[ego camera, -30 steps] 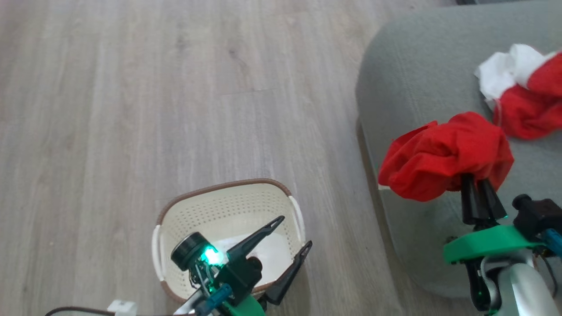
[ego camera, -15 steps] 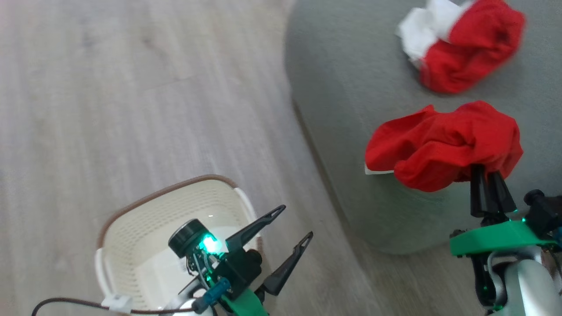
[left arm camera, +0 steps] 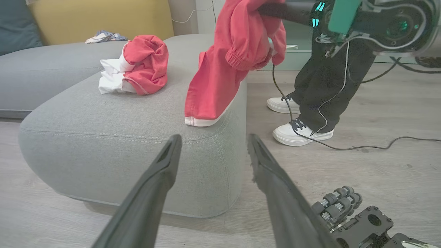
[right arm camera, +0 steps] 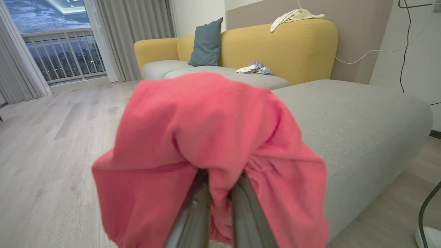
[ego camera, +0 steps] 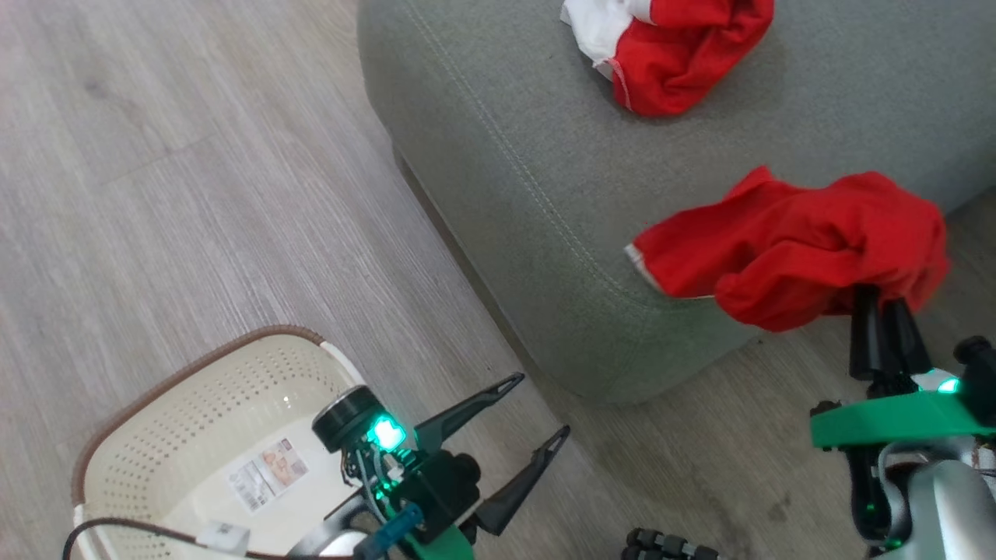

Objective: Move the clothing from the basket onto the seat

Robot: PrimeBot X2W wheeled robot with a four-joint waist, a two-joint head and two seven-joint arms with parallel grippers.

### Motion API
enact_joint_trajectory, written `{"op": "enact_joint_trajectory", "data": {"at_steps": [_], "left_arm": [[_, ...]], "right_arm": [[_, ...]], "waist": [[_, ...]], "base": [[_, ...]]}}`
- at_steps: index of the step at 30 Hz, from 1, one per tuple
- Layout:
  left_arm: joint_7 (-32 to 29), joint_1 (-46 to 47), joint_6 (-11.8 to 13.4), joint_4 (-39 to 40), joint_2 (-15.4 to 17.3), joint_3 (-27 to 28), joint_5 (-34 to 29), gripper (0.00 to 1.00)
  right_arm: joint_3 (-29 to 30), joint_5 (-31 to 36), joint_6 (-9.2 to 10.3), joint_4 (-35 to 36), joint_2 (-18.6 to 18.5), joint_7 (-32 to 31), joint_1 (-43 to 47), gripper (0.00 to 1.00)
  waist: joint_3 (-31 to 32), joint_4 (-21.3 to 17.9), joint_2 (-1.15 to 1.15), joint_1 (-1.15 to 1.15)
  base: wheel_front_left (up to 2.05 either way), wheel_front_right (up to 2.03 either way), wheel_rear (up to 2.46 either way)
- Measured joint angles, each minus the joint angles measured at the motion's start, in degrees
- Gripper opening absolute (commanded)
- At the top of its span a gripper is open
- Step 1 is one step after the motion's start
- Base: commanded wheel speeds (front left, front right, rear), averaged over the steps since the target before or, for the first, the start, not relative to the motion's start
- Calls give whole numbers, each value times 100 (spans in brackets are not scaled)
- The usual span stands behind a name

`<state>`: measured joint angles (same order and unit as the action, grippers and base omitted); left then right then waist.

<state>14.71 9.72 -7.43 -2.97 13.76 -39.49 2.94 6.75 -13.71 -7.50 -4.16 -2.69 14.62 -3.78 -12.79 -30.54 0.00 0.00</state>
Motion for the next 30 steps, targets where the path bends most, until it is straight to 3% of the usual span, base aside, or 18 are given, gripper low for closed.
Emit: {"op": "enact_joint_trajectory", "data": {"at_steps": [17, 24, 30], "left_arm": [[0, 102, 0, 7, 90, -12, 15, 100], [0, 130, 0, 81, 341, 12, 1, 100], [0, 377, 0, 157, 669, -158, 0, 100]], "right_arm": [[187, 156, 0, 241, 18, 0, -29, 0], [334, 468, 0, 688, -18, 0, -1040, 0], [576, 515, 0, 755, -467, 1, -2112, 0]], "waist": [[-155, -32, 0, 0], [-537, 48, 0, 0], [-956, 153, 0, 1]], "base": [[0, 0, 0], [0, 0, 0], [0, 0, 0]]}}
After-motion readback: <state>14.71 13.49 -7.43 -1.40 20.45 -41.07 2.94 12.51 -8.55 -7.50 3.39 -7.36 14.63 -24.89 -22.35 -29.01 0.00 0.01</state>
